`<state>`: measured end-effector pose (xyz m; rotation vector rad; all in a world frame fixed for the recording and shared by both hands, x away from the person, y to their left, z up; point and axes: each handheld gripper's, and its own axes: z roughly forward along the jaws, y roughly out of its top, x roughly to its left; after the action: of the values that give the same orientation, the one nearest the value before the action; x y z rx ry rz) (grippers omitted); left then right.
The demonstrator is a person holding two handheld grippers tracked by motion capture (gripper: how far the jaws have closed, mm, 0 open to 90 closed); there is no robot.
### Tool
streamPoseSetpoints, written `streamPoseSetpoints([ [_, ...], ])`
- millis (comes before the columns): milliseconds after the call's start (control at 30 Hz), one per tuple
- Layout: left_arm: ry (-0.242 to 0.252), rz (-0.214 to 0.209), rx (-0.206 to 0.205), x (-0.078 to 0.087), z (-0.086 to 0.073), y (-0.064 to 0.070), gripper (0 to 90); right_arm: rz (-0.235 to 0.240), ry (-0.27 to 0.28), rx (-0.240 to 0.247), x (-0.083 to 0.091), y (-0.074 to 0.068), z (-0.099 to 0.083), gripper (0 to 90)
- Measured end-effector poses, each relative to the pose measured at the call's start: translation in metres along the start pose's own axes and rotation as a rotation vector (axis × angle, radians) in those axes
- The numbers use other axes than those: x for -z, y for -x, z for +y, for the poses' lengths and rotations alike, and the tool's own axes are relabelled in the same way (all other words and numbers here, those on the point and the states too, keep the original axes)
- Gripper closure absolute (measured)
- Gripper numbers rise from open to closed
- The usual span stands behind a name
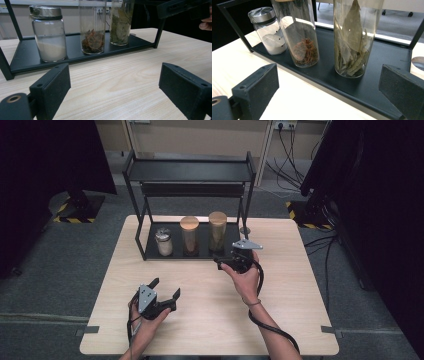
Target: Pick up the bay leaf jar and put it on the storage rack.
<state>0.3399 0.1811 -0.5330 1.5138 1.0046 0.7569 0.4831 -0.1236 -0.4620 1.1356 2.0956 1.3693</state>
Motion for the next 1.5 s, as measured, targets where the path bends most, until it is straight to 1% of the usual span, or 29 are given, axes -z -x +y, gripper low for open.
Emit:
streamPoseSetpoints([
  [533, 0.001, 0.002, 0.000, 0.000, 0.000, 0.000, 9.8, 0.008, -0.013, 0.005, 0.012, 0.002, -0.013, 3.2],
  [1133, 0.002, 0.002, -0.001, 0.000, 0.000, 0.000, 9.8, 0.009, -0.016, -0.010, 0.023, 0.006, -0.026, 3.1],
  [1500, 0.001, 0.003, -0.002, 0.000, 0.000, 0.000, 9.8, 0.008, -0.018, -0.006, 0.033, 0.007, -0.034, 3.1],
])
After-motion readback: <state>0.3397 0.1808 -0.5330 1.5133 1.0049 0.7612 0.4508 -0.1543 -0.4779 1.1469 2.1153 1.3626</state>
